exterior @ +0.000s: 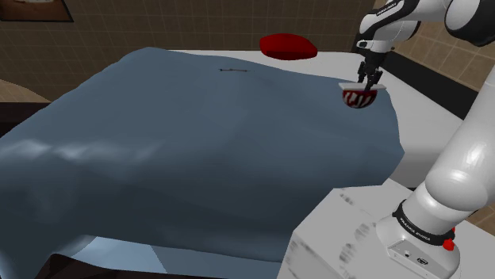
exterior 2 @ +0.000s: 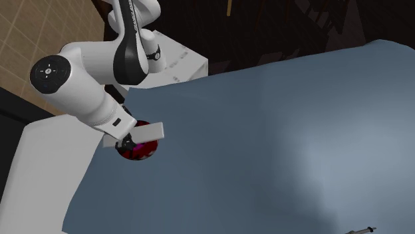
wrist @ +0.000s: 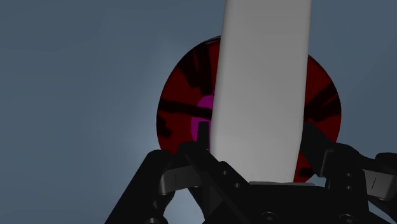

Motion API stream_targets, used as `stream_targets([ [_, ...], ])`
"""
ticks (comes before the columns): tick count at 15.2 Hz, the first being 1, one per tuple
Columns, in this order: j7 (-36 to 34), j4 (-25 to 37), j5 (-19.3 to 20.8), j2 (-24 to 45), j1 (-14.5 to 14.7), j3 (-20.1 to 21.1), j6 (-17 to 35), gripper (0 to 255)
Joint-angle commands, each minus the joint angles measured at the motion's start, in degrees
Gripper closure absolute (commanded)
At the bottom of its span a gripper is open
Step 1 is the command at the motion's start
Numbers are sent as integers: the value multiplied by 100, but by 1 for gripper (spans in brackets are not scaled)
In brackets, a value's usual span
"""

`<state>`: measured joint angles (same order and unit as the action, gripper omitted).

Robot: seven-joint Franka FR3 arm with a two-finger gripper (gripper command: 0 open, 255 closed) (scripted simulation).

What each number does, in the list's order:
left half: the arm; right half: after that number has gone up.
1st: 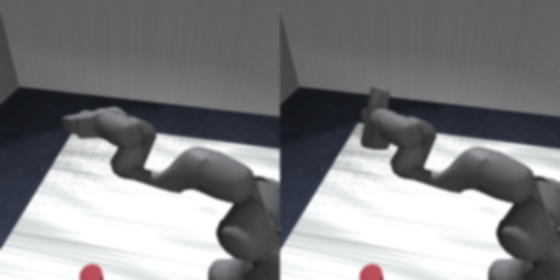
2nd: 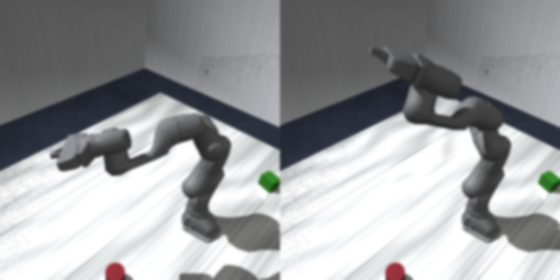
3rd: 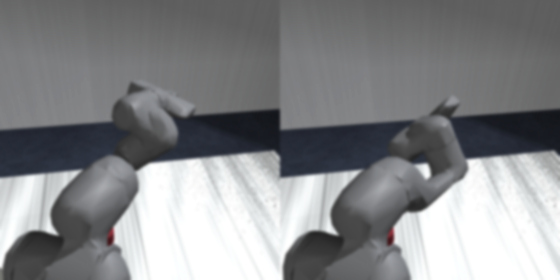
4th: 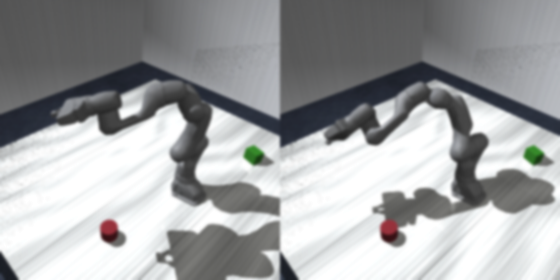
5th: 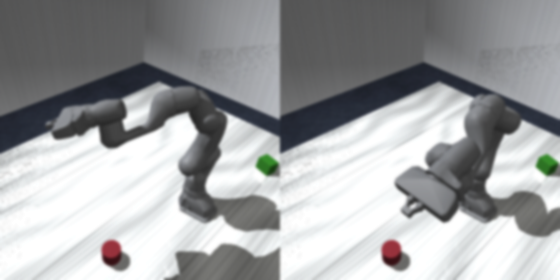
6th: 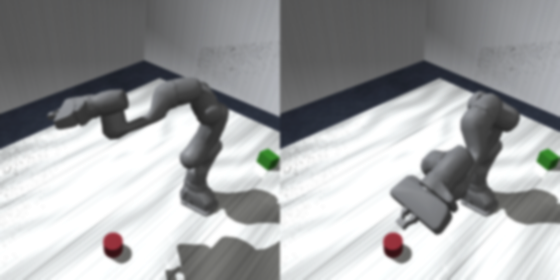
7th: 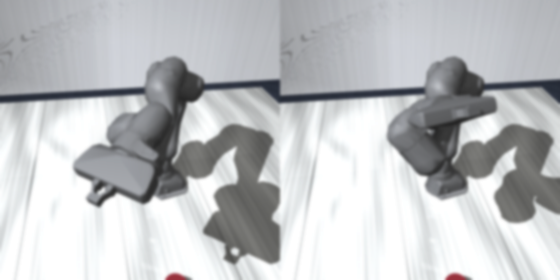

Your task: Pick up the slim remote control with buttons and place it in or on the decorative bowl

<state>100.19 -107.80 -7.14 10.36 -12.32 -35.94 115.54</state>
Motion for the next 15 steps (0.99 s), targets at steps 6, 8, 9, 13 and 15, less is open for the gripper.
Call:
stream_targets([
  [6,0,-6,-1,0,1,1,6,0],
  [8,0,-7,-1,-1,1,1,6,0],
  [9,0,-7,0,-1,1,1,6,0],
  [13,-85,400,125,-164,22,-28,-529,0],
  [15,-102,520,148,-195,24,-33,-673,0],
])
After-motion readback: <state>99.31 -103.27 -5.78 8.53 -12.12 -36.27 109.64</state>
